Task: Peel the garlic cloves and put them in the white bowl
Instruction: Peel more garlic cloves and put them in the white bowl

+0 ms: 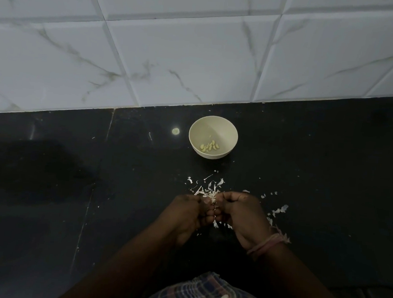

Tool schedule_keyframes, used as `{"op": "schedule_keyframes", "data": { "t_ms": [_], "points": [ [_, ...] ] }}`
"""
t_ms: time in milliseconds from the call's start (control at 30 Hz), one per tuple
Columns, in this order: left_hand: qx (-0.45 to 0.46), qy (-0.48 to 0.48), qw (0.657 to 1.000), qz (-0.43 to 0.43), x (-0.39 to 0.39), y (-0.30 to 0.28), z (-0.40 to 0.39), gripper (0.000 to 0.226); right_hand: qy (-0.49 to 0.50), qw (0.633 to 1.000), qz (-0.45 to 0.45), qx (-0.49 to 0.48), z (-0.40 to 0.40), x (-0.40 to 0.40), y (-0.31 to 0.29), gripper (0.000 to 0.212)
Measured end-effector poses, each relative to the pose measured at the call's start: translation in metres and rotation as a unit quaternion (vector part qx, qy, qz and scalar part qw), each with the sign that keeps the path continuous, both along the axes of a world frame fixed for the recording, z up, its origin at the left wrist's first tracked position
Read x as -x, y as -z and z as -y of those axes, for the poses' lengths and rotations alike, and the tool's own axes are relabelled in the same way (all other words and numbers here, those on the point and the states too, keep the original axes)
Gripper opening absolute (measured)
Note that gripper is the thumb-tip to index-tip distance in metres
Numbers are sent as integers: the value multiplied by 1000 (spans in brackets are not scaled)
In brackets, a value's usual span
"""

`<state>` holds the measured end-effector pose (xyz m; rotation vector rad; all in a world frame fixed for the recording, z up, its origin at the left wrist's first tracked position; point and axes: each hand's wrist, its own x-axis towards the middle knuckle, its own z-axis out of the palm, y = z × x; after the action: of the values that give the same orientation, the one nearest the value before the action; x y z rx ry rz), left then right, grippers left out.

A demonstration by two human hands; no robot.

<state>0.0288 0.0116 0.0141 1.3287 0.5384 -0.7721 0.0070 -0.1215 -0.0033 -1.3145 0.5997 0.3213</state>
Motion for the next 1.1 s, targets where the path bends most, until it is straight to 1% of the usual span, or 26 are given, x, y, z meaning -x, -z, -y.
{"op": "schedule_keyframes", "data": {
  "t_ms": [100,133,167,233,267,333,367,433,500,533,567,633,667,700,800,867,967,1000,1067,1100],
  "points": [
    [-7,-11,1000,12,2,0,1,20,-8,1000,4,6,-2,2,-2,17],
    [-10,-17,1000,15,2,0,2,21,-14,999,21,38,-3,3,-2,18],
    [-14,-19,1000,14,2,0,3,23,-27,995,46,89,-2,3,0,18],
    [-7,-23,1000,-7,1,-1,3,26,-67,973,98,196,-1,2,1,20],
    [1,-24,1000,-20,0,-1,2,26,-81,964,115,224,0,2,1,21],
    [11,-23,999,-32,-1,-1,2,26,-96,958,128,238,1,2,1,22],
    [13,-22,999,-34,-1,-1,1,26,-97,961,123,227,1,2,1,23],
    [5,-20,999,-24,1,0,0,25,-85,978,92,167,-1,3,0,27],
    [-18,-22,999,18,4,3,0,27,-74,992,38,93,-5,2,-1,25],
    [-28,-24,998,45,4,4,0,27,-56,998,9,41,-6,-1,-3,23],
    [-30,-26,997,68,4,3,2,26,-28,999,-20,-26,-6,-3,-4,22],
    [-1,-39,996,80,2,1,3,21,43,986,-53,-155,-4,-6,-6,21],
    [23,-50,996,70,-1,1,4,18,75,979,-51,-182,-2,-6,-6,20],
    [50,-64,995,53,-3,1,3,16,95,979,-38,-174,-1,-5,-5,18],
    [108,-104,989,1,-4,6,-1,12,101,994,16,-37,1,0,-2,7],
    [130,-130,983,-27,0,11,-1,10,91,994,35,44,1,1,-1,10],
    [139,-146,978,-45,3,14,0,10,86,983,56,149,4,0,-2,7],
    [142,-149,978,-45,3,13,0,12,80,978,61,182,6,0,-1,9],
    [151,-154,975,-46,3,11,0,15,43,960,77,264,8,0,0,19],
    [157,-159,974,-47,2,10,0,15,19,950,84,301,9,0,1,18]
  ]
}}
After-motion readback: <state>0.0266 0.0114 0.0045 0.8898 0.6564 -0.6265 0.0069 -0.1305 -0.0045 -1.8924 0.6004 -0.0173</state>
